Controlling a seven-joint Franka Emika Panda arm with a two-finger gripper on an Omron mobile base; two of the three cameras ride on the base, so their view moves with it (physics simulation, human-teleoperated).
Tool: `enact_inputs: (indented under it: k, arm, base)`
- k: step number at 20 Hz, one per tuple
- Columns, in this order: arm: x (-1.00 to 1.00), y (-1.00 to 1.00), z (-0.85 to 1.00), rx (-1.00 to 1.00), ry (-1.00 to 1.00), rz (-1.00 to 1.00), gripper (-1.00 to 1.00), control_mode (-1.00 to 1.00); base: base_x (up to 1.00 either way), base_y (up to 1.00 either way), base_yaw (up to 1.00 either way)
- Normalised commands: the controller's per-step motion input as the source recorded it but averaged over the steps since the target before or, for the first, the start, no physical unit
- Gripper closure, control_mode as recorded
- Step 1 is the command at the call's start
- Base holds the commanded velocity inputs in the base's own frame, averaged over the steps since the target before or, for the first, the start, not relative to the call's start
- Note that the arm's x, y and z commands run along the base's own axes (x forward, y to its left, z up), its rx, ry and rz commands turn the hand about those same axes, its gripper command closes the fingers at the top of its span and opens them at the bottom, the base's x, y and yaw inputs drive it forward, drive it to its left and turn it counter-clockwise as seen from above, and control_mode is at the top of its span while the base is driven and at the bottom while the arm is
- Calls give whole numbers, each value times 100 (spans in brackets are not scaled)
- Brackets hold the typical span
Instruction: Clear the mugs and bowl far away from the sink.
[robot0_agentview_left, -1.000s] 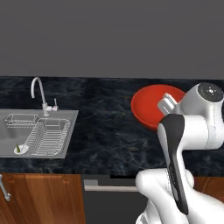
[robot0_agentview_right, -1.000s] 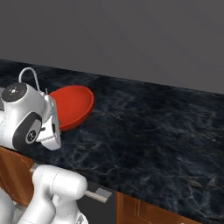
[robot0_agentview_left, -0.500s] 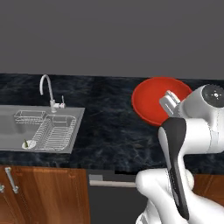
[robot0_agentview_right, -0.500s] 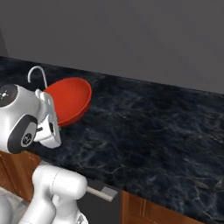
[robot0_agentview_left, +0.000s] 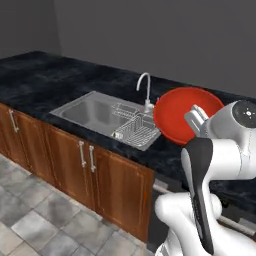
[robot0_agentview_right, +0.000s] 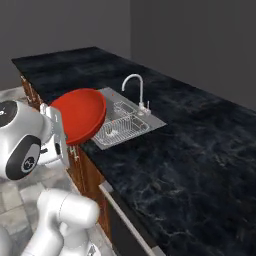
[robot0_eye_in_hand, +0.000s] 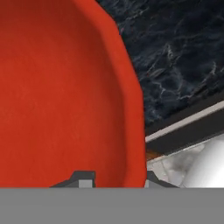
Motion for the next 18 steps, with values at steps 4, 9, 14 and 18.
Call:
enact_inputs:
  k: [4, 9, 14, 18]
  arm:
    - [0, 0, 0, 0, 0, 0, 100, 100]
    - [0, 0, 0, 0, 0, 0, 100, 100]
    - [0, 0, 0, 0, 0, 0, 100, 100]
    - [0, 0, 0, 0, 0, 0, 100, 100]
  base:
    - [0, 24, 98]
    - [0, 21, 100]
    - [0, 17, 100]
    - [0, 20, 100]
